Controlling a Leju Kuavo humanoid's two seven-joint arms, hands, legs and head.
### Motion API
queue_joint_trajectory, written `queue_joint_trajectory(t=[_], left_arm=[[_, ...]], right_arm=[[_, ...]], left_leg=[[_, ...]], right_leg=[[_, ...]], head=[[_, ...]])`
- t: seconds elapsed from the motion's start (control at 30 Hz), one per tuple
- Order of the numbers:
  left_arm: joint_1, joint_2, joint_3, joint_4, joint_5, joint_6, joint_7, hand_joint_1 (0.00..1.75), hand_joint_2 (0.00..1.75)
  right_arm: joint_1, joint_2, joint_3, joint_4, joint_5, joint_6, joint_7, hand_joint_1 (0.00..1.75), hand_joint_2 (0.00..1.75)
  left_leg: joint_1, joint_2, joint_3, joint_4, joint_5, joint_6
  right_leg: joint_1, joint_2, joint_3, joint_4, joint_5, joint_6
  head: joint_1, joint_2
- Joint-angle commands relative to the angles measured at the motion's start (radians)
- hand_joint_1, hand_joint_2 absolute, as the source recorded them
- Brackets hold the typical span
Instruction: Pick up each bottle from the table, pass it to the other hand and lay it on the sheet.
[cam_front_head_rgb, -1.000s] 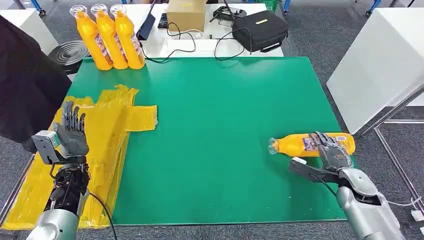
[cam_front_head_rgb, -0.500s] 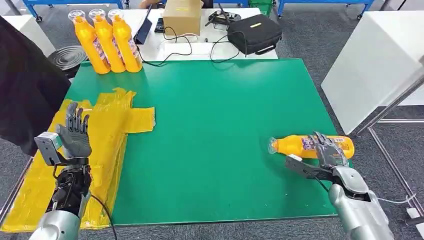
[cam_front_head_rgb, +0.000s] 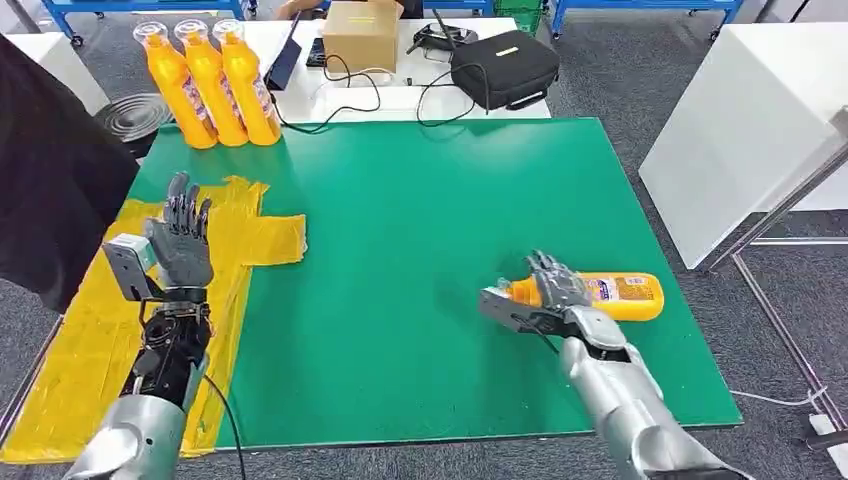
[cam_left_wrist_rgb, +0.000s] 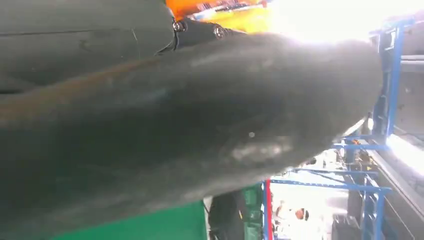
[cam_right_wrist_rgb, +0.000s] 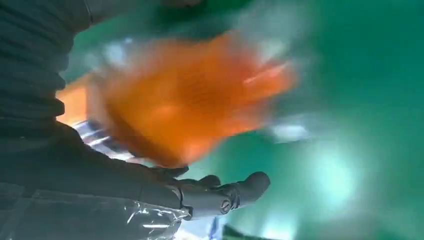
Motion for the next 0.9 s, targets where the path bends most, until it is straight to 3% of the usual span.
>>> queue_joint_trajectory(t=[0.03,0.07,0.1,0.9], left_arm=[[-0.06,-0.013,-0.014,0.067,0.01,0.009,0.001,0.0,0.0],[-0.061,-0.012,-0.013,0.066,0.012,0.007,0.002,0.0,0.0],[-0.062,-0.009,-0.009,0.066,0.015,0.005,0.002,0.0,0.0],[-0.065,0.018,0.031,0.065,0.038,0.008,-0.008,0.0,0.0]], right_arm=[[-0.027,0.05,0.074,0.198,0.026,0.053,0.051,0.1,1.75],[-0.026,0.049,0.074,0.198,0.026,0.051,0.051,1.05,1.75],[-0.023,0.045,0.074,0.203,0.027,0.055,0.05,1.73,1.75],[-0.057,0.092,0.061,0.228,0.02,0.118,0.06,1.75,1.75]], left_leg=[[0.0,-0.006,-0.001,-0.001,0.0,0.002],[-0.001,-0.007,0.0,-0.001,0.0,0.003],[0.0,-0.007,0.0,-0.001,0.0,0.002],[0.0,-0.005,0.001,-0.001,0.0,0.001]], right_leg=[[0.0,-0.005,0.001,-0.001,-0.001,-0.002],[0.0,-0.005,0.001,-0.001,-0.002,-0.002],[0.0,-0.005,0.002,-0.001,-0.002,-0.002],[0.0,-0.003,0.002,-0.001,-0.001,-0.002]], head=[[0.0,0.0],[0.0,0.0],[0.0,0.0],[0.0,0.0]])
